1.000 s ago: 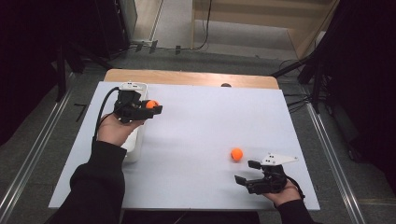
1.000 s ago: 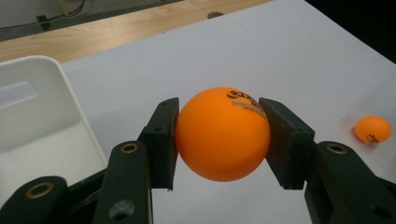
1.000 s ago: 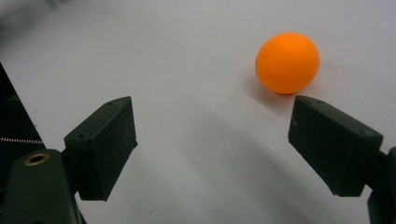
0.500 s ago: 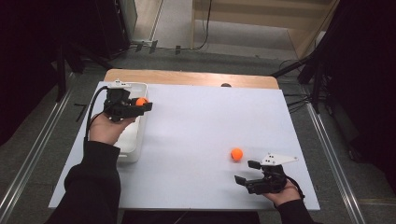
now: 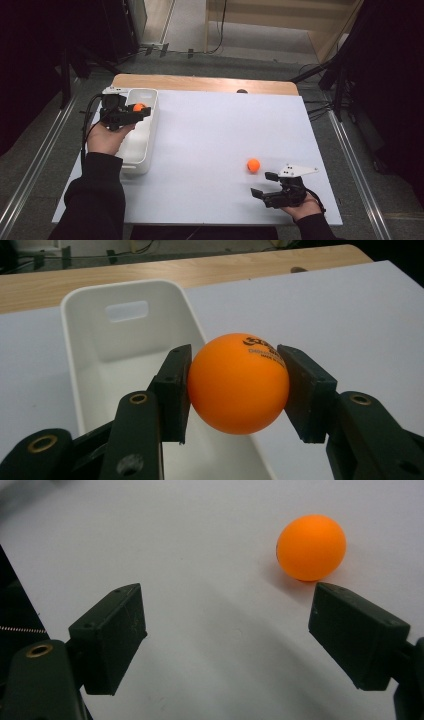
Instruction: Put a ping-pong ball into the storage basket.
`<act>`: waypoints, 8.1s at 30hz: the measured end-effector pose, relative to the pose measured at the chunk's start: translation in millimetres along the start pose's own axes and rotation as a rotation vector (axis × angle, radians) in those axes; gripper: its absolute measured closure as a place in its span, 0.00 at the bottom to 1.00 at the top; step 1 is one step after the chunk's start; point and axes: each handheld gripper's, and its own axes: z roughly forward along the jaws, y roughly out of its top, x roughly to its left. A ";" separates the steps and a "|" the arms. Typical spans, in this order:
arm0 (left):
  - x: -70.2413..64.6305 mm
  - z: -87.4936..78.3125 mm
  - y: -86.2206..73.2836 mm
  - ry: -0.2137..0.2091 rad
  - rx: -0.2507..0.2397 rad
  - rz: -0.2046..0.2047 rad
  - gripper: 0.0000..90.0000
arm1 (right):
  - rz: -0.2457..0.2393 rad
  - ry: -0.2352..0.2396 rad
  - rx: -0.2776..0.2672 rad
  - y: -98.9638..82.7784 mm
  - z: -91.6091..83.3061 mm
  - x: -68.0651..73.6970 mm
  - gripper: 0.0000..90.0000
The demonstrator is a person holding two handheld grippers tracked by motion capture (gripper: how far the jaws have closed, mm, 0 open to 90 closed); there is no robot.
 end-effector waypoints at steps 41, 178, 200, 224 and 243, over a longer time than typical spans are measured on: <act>9.2 36.1 -2.1 0.167 -0.030 -0.081 0.57 | -0.005 -0.006 -0.001 -0.1 -1.2 -1.0 0.15; -84.3 9.6 -22.3 -0.329 0.001 0.233 0.26 | 0.004 -0.006 -0.015 0.1 -3.8 -3.4 0.15; -101.5 12.8 -44.5 -0.343 -0.027 0.248 0.26 | 0.006 -0.010 -0.010 -0.2 -4.1 -3.7 0.15; -124.5 32.9 -62.2 -0.386 0.004 0.300 0.26 | 0.004 -0.011 -0.010 -0.7 -4.1 -3.0 0.15; -153.5 55.6 -63.5 -0.436 0.033 0.327 0.26 | 0.004 -0.021 -0.018 -3.8 -7.1 -3.8 0.15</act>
